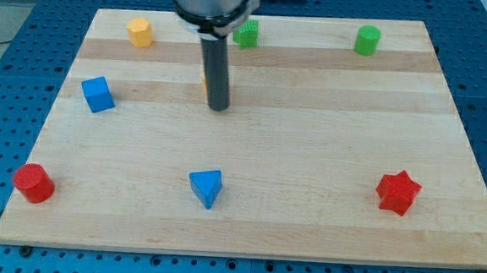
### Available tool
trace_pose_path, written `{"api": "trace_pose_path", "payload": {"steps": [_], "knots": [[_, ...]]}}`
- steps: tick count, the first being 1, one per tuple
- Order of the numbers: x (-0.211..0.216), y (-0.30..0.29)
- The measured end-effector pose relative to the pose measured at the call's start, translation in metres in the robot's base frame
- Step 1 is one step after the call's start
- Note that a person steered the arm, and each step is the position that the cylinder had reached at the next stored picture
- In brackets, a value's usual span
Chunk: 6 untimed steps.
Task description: Push the yellow heart bottom right to the yellow hexagon
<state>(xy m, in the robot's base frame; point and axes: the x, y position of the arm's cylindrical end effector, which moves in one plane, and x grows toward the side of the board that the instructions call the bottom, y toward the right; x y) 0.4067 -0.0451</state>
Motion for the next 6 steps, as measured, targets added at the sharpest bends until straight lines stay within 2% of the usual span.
{"api": "trace_pose_path", "payload": {"steps": [1, 2, 3, 5, 6], "knots": [[0.0, 0.013], [-0.036, -0.018], [-0.038, -0.047], [-0.003, -0.023], [-0.042, -0.016]]}}
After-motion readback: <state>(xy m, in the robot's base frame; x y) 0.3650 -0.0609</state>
